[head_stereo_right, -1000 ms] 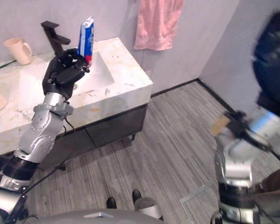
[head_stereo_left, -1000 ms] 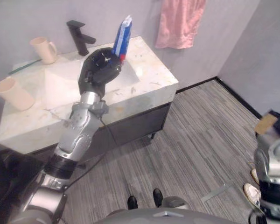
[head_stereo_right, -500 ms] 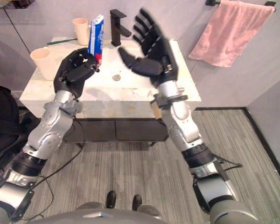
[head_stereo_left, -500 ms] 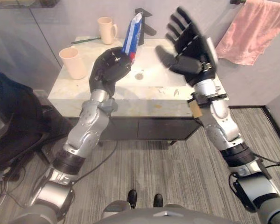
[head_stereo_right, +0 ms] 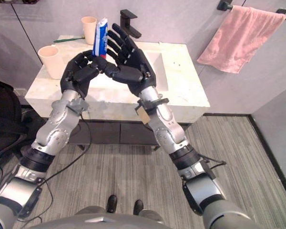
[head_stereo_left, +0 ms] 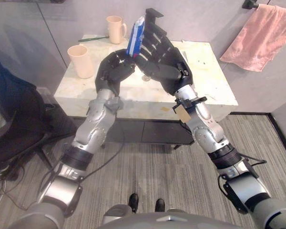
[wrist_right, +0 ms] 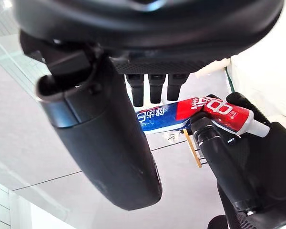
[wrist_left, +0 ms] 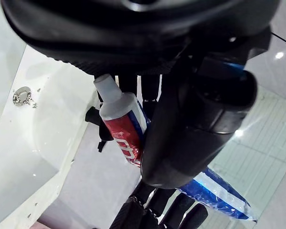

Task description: Organize the bathroom.

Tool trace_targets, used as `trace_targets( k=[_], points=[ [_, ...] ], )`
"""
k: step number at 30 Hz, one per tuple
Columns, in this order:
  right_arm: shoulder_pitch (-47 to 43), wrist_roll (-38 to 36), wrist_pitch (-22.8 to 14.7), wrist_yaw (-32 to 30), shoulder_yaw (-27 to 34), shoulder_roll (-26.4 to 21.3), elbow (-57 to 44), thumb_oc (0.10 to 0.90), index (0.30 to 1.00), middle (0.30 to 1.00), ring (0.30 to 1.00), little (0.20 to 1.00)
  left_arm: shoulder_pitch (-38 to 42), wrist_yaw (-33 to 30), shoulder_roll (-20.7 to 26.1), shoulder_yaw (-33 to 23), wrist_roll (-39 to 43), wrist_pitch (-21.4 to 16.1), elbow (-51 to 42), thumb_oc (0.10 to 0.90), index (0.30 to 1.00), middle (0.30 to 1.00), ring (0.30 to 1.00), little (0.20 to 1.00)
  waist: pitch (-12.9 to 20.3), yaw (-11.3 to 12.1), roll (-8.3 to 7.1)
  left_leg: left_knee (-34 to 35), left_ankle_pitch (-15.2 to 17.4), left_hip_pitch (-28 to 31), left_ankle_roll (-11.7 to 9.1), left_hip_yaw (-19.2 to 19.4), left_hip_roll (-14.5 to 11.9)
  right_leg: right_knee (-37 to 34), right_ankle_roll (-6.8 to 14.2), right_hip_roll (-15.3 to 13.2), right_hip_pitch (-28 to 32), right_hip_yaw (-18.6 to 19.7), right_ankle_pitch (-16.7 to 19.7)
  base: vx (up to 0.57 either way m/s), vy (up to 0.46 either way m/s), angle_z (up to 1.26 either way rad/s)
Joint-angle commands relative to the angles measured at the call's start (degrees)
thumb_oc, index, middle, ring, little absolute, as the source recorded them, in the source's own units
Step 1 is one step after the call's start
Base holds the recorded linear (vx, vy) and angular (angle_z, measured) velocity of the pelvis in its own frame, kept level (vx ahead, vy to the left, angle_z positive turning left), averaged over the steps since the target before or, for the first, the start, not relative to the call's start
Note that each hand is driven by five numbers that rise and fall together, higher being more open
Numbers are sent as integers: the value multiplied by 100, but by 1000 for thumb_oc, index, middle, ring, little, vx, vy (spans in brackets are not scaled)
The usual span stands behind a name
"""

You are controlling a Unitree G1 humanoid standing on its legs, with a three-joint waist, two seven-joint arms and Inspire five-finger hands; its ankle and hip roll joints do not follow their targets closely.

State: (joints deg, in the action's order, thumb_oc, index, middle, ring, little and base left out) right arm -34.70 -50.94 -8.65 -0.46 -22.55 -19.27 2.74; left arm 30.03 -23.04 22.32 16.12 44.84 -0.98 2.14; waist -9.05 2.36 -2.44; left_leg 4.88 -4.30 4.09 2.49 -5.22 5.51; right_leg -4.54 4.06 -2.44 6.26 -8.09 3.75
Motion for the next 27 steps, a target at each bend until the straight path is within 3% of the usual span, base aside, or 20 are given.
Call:
trace_targets(
  k=[1,9,27],
  points=[
    [-776,-133,-511,-9,334,271,-78,800,900,900,900,900,1235,249,-266,201,-291,-889,100,400,300,300,300,300,753,46,-124,12,245,143,48,505,55,-46,93,-78,-142,-130,114,0,0,0],
    [-879,-178,-589,7,405,174,302,800,900,900,900,900,1279,158,-254,124,-197,-1156,178,400,300,300,300,300,788,54,-145,12,236,144,21,504,53,-46,94,-83,-122,-175,103,22,-2,1],
    [-1611,-361,-748,-129,389,19,905,800,900,900,900,900,1484,325,-420,312,-281,-871,386,400,300,300,300,300,810,143,-183,12,226,134,-2,445,67,-46,105,-113,-87,-291,112,5,1,2]
  ],
)
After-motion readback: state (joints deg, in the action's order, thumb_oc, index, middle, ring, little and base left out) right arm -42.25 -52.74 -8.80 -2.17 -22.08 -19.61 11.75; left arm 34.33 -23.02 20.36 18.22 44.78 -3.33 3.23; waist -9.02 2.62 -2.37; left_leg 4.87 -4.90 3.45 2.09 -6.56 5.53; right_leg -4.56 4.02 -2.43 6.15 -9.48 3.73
